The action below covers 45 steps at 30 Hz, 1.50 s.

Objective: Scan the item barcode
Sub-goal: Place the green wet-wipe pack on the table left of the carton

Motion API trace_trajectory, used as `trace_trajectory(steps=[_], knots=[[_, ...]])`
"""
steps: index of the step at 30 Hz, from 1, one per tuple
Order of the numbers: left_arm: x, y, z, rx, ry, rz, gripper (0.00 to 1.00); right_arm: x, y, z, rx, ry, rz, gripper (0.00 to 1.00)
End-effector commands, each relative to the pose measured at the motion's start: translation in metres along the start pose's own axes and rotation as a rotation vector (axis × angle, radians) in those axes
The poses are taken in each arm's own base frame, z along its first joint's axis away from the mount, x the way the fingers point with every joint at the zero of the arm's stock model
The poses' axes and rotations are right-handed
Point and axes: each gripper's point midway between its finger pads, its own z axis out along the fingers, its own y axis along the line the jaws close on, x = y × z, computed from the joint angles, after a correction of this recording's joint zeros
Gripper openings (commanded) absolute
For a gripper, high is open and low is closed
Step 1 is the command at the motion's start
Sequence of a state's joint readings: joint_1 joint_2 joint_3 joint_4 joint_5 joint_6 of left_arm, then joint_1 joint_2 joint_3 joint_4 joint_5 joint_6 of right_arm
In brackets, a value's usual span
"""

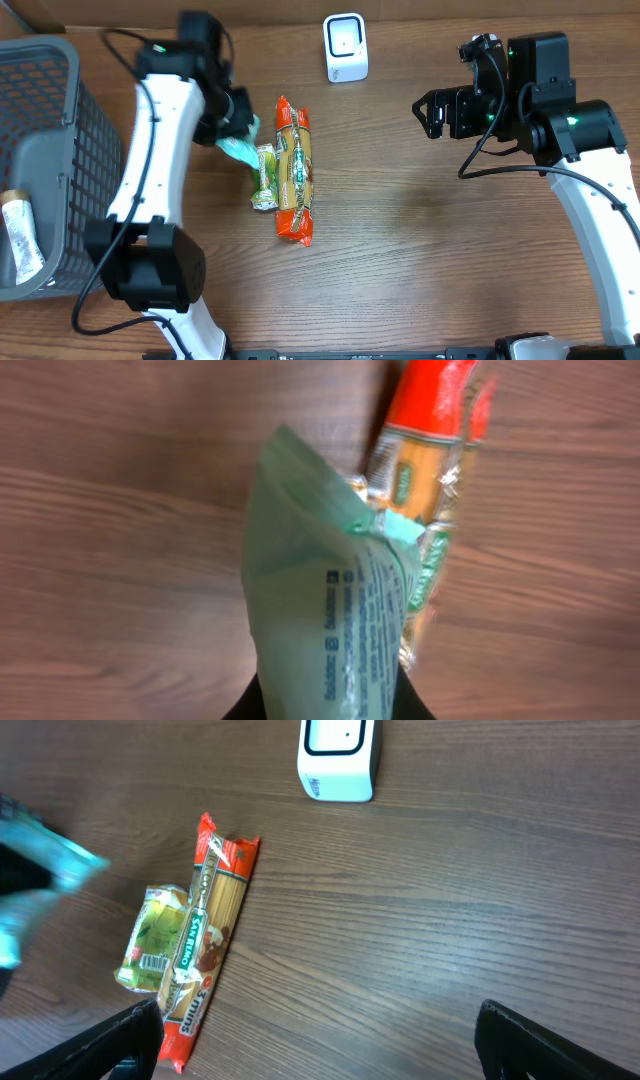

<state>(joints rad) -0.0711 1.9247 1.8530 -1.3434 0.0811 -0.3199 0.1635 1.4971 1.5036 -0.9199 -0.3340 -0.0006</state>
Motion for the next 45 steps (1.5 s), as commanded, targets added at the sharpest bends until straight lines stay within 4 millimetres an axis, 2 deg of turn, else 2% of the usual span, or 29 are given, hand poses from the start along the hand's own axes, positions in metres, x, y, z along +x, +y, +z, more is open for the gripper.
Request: trace_trajectory(steps=[1,3,7,13,16,19,24,33,37,39,43,45], knots=[[0.013,0.013,0.036,-0.061,0.027,-0.038,0.04,-0.008,0.003,-0.007,-0.005,-0.026,-0.012,1.0],[0.021,0.024,0.061,-0.089,0.041,-0.044,0.04,-0.008,0.003,-0.007,-0.005,-0.024,-0.012,1.0],[0.03,0.041,0.085,-0.139,0.053,-0.018,0.04,-0.008,0.003,-0.007,-0.005,-0.025,-0.012,1.0],[0.035,0.046,0.115,-0.129,0.033,0.102,0.04,-0.008,0.003,-0.007,-0.005,-0.025,-0.012,1.0],[0.034,0.044,0.126,-0.109,0.01,0.104,0.14,-0.008,0.003,-0.007,-0.006,-0.024,-0.012,1.0],[0.033,0.036,0.136,-0.054,-0.016,0.107,0.15,-0.008,0.003,-0.007,-0.005,-0.025,-0.012,1.0],[0.033,0.005,0.15,0.1,-0.059,0.187,0.13,-0.008,0.003,-0.007,-0.005,-0.025,-0.012,1.0],[0.044,-0.026,0.155,0.137,-0.067,0.266,0.15,-0.008,0.003,-0.007,-0.006,-0.024,-0.012,1.0],[0.047,-0.025,0.155,0.134,-0.052,0.253,0.53,-0.008,0.003,-0.007,-0.005,-0.024,-0.011,1.0],[0.046,-0.021,0.152,0.129,-0.04,0.222,0.77,-0.008,0.003,-0.007,-0.006,-0.024,-0.011,1.0],[0.035,-0.01,0.128,0.112,-0.006,0.173,0.9,-0.008,0.004,-0.007,-0.009,-0.024,-0.012,1.0],[0.022,-0.005,0.102,0.099,-0.013,0.16,0.92,-0.008,0.004,-0.007,-0.009,-0.024,-0.012,1.0]])
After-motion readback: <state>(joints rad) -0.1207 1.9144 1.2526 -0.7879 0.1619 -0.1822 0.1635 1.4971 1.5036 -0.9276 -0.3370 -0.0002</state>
